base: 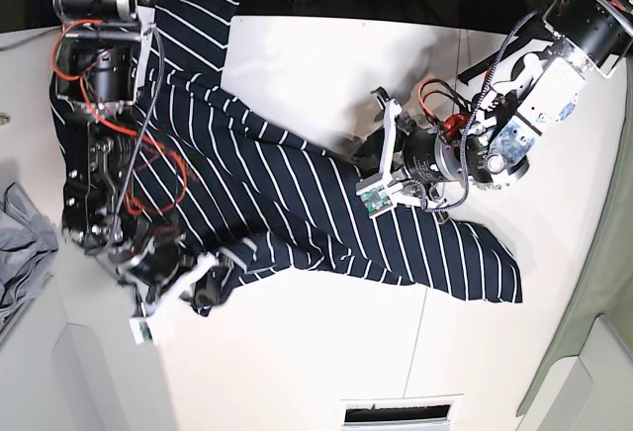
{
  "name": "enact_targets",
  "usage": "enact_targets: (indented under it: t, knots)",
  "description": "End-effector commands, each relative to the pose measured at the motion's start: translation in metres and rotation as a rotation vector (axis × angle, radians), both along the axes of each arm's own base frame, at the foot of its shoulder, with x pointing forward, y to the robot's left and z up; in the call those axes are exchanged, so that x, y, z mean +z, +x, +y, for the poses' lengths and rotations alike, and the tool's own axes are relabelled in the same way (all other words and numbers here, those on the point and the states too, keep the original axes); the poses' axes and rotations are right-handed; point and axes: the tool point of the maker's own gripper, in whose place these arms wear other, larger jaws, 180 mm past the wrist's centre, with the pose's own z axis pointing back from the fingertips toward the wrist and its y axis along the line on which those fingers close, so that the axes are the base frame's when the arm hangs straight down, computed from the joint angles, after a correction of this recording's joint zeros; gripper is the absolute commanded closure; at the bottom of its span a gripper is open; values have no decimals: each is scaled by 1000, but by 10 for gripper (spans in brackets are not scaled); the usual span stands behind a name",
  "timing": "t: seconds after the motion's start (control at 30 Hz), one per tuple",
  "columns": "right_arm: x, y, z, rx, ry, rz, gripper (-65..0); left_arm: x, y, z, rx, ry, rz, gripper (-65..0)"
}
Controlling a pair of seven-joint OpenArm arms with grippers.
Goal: Layout the t-shirt on the table in an organized manner, then fold the t-shirt properly
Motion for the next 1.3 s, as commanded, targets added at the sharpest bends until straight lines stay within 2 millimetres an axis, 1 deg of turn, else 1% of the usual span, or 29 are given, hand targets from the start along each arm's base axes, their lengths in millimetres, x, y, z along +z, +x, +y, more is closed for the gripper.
enact_targets:
  t: [0.0, 0.07, 0.13, 0.17, 0.2, 0.23, 0.27, 0.3, 0.37, 0.47, 0.53, 0.63, 0.73, 0.87, 0.9, 0.97, 1.0, 1.03, 1.1, 1.2, 1.27]
  knots:
    - [40, 27, -4, -10, -2, -108, 0, 7, 6, 4, 5, -4, -22, -215]
    - [70, 54, -8, -21, -32, -167, 0, 2, 0, 7, 7, 4, -6, -215]
    - [91, 74, -7, -23, -33, -185, 0, -2, -6, 9, 8, 9, 8, -215]
    - [95, 81, -7, -21, -32, -177, -93, -4, -9, 11, 8, 12, 14, -215]
    - [97, 87, -7, -21, -35, -169, -226, -7, -12, 11, 8, 13, 22, -215]
    - [95, 89, -7, -20, -37, -157, -342, -9, -15, 12, 8, 15, 29, -215]
    - [90, 89, -7, -18, -37, -137, -425, -11, -18, 12, 7, 15, 37, -215]
    - [84, 87, -6, -12, -42, -107, -453, -13, -21, 12, 5, 15, 44, -215]
    - [64, 75, -4, 12, -57, -11, -448, -14, -23, 12, 5, 15, 49, -215]
    - [34, 50, 3, 49, -24, 110, -447, -14, -20, 14, 1, 31, 31, -215]
    - [14, 29, 8, 71, 4, 163, -447, -13, -17, 17, -4, 53, 11, -215]
    - [-13, -7, 11, 94, 10, 210, -447, -8, -7, 25, 25, 60, -15, -215]
    - [-30, -42, 9, 92, -8, 216, -447, 8, 15, 40, 101, 30, -59, -215]
    - [-44, -85, 0, 82, -48, 221, -447, 36, 39, 57, 235, -108, -73, -220]
    - [-50, -95, -5, 77, -68, 232, -447, 41, 43, 62, 258, -124, -79, -248]
    - [-65, -113, -18, 58, -109, 274, -447, 45, 49, 71, 290, -132, -90, -329]
    - [-73, -122, -25, 47, -123, 299, -447, 43, 50, 75, 305, -130, -88, -356]
    - [-80, -130, -32, 36, -132, 317, -447, 40, 51, 81, 323, -127, -83, -362]
    - [-90, -143, -45, 16, -143, 345, -447, 28, 55, 98, 404, -99, -73, -361]
    - [-99, -157, -63, -19, -153, 376, -447, 11, 61, 125, 504, -56, -92, -361]
    - [-101, -162, -69, -39, -141, 387, -447, 3, 63, 131, 522, -53, -104, -361]
